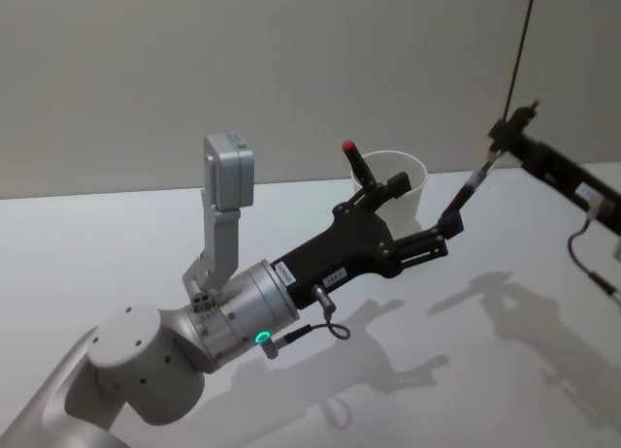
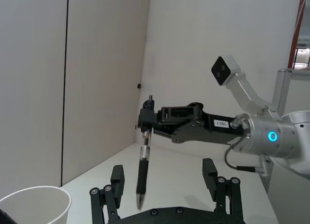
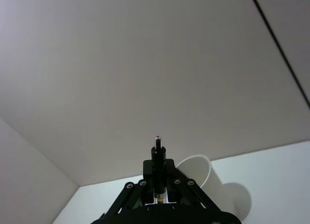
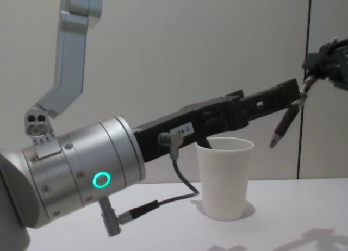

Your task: Place the pen into the pen holder.

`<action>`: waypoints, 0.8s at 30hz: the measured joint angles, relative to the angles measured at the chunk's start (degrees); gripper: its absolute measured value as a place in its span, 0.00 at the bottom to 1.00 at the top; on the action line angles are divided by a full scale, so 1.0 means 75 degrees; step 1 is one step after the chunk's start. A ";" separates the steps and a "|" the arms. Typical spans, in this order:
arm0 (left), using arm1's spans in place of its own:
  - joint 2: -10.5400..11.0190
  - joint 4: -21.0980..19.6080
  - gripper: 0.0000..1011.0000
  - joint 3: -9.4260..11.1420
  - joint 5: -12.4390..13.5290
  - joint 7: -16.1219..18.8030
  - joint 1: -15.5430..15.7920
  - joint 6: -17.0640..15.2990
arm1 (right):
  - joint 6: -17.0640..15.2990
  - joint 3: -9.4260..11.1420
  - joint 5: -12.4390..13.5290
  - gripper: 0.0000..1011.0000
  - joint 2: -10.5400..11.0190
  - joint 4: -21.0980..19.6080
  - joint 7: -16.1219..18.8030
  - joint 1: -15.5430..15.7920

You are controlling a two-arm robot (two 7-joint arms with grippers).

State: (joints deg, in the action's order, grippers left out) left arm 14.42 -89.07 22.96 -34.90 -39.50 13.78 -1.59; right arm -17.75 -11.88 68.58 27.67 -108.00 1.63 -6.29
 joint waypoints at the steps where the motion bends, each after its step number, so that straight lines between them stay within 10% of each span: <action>1: 0.0000 0.0000 0.99 0.0000 0.0000 0.0000 0.0000 0.0000 | 0.0092 0.0011 -0.0140 0.13 0.0003 0.0090 0.0034 -0.0079; 24: 0.0001 0.0000 0.99 0.0000 0.0000 0.0000 0.0000 0.0000 | 0.0850 -0.0115 -0.2007 0.13 -0.0369 0.1573 0.1101 -0.1443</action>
State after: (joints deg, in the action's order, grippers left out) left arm 14.43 -89.07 22.96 -34.90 -39.50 13.78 -1.59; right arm -11.37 -12.75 53.52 24.90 -96.19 9.89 -17.11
